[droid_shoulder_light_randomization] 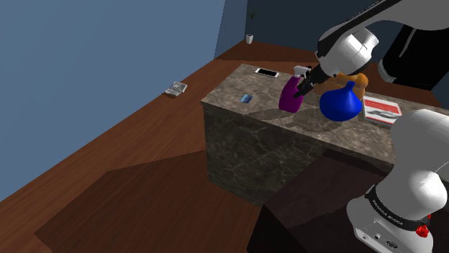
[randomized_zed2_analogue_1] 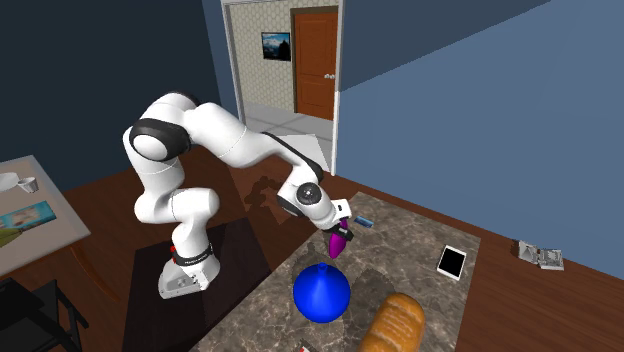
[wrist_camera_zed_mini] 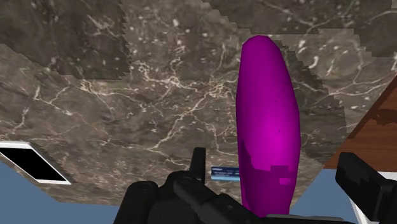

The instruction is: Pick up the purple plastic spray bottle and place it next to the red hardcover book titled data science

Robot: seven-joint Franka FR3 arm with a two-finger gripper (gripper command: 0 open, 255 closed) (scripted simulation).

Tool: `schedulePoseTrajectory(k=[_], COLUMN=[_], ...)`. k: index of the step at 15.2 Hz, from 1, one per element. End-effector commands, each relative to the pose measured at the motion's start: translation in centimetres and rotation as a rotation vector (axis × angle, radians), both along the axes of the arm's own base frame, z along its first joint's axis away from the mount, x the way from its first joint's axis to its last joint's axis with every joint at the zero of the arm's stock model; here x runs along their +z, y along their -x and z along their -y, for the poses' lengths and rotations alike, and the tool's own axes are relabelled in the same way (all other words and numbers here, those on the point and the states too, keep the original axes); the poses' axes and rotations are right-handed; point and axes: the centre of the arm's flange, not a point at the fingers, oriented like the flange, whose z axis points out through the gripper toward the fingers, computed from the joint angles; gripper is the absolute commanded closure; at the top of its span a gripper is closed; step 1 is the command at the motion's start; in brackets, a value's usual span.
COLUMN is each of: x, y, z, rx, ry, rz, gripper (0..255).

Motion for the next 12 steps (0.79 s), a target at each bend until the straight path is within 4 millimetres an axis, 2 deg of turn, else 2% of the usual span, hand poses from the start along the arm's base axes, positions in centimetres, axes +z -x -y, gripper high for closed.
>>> schedulePoseTrajectory(k=[1, 2, 11, 12], x=[0.0, 0.0, -0.01, 0.52], y=[0.0, 0.0, 0.0, 0.0], z=[0.0, 0.0, 0.0, 0.0], rx=[0.0, 0.0, 0.0, 0.0], ry=[0.0, 0.0, 0.0, 0.0], rz=[0.0, 0.0, 0.0, 0.0], gripper=[0, 255, 255, 255])
